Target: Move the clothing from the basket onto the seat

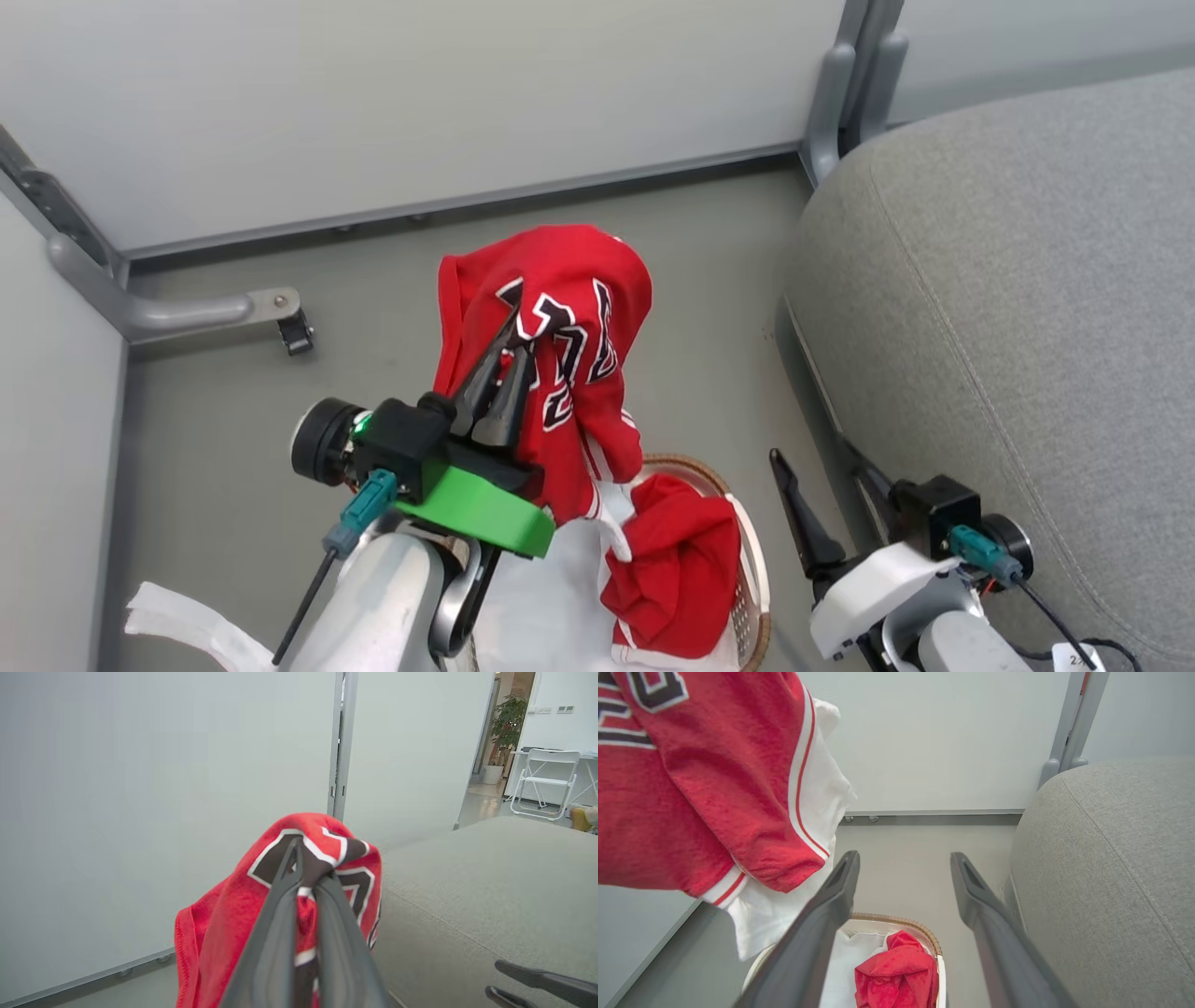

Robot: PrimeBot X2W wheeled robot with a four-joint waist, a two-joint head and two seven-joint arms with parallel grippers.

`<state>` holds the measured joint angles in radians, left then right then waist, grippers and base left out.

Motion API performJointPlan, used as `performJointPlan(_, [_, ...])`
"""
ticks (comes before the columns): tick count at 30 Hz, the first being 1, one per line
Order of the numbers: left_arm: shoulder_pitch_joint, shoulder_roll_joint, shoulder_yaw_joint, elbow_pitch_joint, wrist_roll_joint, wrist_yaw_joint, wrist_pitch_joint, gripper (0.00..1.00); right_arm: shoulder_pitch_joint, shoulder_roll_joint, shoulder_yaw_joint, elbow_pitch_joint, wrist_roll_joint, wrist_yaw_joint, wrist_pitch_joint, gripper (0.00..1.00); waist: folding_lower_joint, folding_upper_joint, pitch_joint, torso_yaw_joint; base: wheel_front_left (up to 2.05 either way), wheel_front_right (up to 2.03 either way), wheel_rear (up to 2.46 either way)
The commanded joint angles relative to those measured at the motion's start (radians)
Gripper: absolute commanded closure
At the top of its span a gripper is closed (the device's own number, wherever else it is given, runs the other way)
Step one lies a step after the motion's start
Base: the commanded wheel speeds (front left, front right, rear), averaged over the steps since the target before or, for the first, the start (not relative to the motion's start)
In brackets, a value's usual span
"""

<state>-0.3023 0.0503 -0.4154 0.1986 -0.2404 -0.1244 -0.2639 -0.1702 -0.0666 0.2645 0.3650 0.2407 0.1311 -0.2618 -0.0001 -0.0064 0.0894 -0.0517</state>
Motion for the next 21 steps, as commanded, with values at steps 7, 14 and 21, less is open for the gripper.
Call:
performJointPlan(7, [-0.026, 0.001, 0.003, -0.020, -0.036, 0.028, -0.001, 1.00, 0.012, -0.003, 0.066, -0.014, 0.018, -0.001, -0.004, 0.00, 0.0001, 0.0064, -0.061, 0.016, 0.00, 0.00, 0.00])
performJointPlan(14, [-0.006, 0.002, -0.024, -0.026, -0.047, 0.037, -0.001, 1.00, -0.073, -0.047, 0.310, -0.097, 0.085, -0.001, -0.004, 0.00, 0.0001, 0.0064, -0.061, 0.019, 0.00, 0.00, 0.00])
performJointPlan(21, [0.004, 0.001, -0.067, -0.022, -0.059, 0.044, -0.001, 1.00, -0.199, -0.045, 0.425, -0.081, 0.099, -0.001, -0.004, 0.00, 0.0001, 0.0064, -0.062, 0.033, 0.00, 0.00, 0.00])
